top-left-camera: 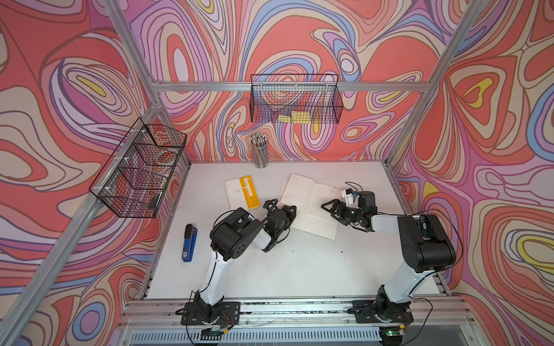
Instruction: Close the notebook
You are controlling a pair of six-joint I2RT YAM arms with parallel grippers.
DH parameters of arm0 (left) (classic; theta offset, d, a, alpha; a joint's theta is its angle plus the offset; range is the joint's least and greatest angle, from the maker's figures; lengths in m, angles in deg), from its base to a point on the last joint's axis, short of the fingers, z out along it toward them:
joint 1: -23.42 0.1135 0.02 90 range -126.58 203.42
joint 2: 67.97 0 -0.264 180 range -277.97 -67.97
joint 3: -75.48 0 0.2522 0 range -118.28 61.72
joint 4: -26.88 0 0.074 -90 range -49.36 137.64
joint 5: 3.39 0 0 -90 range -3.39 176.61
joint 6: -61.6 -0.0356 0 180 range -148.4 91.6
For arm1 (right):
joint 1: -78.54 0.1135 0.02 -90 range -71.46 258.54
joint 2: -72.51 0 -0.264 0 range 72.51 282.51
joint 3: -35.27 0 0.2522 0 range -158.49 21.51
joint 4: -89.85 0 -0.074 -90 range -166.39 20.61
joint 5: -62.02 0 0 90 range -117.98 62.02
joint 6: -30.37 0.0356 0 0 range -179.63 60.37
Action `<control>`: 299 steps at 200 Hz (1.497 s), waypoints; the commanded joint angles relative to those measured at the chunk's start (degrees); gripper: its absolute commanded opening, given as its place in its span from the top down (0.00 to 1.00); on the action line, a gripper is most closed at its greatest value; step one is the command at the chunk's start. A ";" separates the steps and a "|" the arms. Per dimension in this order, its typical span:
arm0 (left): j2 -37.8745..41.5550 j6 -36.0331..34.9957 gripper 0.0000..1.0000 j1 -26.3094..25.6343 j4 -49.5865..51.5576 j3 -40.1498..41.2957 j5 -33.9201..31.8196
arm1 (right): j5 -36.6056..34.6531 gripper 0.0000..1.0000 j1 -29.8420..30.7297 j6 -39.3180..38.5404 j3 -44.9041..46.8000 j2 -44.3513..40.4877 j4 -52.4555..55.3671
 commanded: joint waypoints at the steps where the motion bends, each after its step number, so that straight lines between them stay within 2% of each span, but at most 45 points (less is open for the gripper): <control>1: 0.56 -1.81 1.00 -0.55 -2.95 0.70 -0.89 | 0.37 0.02 -0.29 0.03 1.27 -0.53 0.79; 58: 2.84 -4.86 1.00 -0.54 -4.97 2.50 0.19 | 0.40 0.02 -0.24 -0.34 1.29 -2.31 1.17; 109: 6.84 -7.55 1.00 -0.37 -9.80 6.16 1.38 | -0.82 0.02 0.11 -3.05 -2.65 -9.19 8.86; 146: 12.90 -9.33 1.00 0.78 -10.03 13.95 -0.35 | -0.65 0.02 1.06 -2.39 -5.06 -11.51 10.28; 186: 20.33 -11.34 1.00 2.59 -9.44 23.46 -2.14 | -1.49 0.02 5.21 -0.58 -5.81 -10.83 8.85; 266: 35.04 -17.33 1.00 2.82 1.35 30.76 -6.03 | -3.62 0.02 14.37 1.98 -8.06 -6.43 5.92; 299: 44.02 -21.68 1.00 2.54 14.00 30.84 -7.42 | -3.55 0.02 16.17 3.20 -8.11 -4.29 4.08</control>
